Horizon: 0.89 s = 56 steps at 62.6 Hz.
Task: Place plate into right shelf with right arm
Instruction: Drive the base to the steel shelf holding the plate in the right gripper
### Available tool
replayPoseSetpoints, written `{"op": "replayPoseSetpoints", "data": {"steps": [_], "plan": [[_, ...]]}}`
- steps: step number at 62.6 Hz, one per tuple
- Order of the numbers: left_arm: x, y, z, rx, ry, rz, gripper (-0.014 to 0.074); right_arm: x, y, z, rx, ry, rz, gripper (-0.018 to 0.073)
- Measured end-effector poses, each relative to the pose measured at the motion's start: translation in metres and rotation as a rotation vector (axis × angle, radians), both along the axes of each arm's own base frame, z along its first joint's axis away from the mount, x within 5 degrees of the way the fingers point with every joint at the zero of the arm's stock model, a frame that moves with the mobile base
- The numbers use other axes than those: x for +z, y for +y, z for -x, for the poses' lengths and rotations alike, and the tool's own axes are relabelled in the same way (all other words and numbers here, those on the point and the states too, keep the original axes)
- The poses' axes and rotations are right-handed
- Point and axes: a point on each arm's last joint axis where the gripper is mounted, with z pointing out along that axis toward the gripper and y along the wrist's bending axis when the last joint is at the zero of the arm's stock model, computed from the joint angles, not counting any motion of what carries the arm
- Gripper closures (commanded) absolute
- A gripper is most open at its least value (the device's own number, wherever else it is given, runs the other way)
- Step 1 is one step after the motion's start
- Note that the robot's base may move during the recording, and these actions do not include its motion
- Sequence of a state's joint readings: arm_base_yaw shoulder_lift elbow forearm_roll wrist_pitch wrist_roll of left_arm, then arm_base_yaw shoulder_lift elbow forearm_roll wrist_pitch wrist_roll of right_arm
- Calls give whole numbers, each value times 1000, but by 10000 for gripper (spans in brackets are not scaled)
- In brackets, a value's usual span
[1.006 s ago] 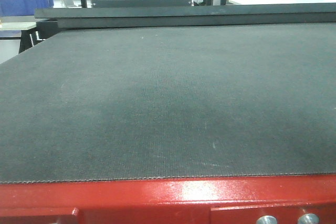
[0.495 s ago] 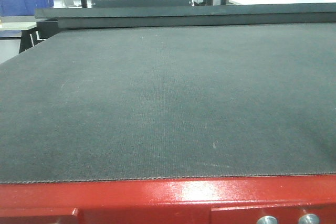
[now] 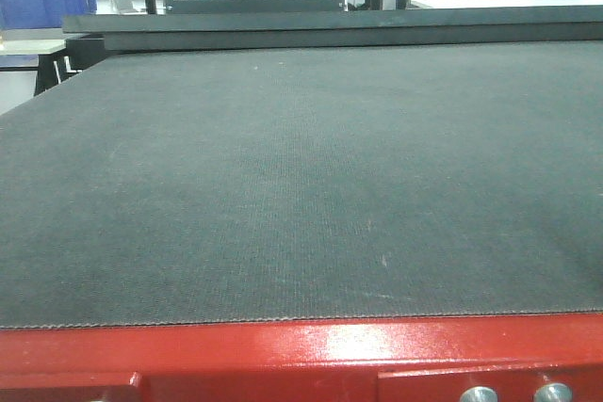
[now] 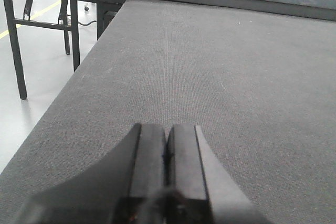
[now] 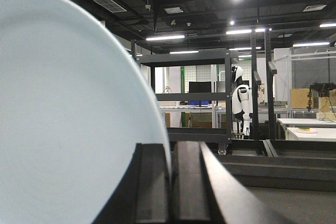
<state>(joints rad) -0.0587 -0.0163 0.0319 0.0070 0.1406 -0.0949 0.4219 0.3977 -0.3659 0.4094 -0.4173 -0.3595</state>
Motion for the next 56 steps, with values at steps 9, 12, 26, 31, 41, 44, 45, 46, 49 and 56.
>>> {"op": "replayPoseSetpoints", "data": {"steps": [9,12,26,31,41,44,45,46,49,56], "plan": [[0,0,0,0,0,0,643,0,0,0,0,0,0,504],[0,0,0,0,0,0,643,0,0,0,0,0,0,504],[0,0,0,0,0,0,643,0,0,0,0,1,-1,504],[0,0,0,0,0,0,643,0,0,0,0,1,-1,504],[0,0,0,0,0,0,643,0,0,0,0,1,-1,504],[0,0,0,0,0,0,643,0,0,0,0,1,-1,504],[0,0,0,0,0,0,643,0,0,0,0,1,-1,504],[0,0,0,0,0,0,643,0,0,0,-1,-1,-2,504],[0,0,0,0,0,0,643,0,0,0,-2,-3,-3,504],[0,0,0,0,0,0,643,0,0,0,-2,-3,-3,504]]}}
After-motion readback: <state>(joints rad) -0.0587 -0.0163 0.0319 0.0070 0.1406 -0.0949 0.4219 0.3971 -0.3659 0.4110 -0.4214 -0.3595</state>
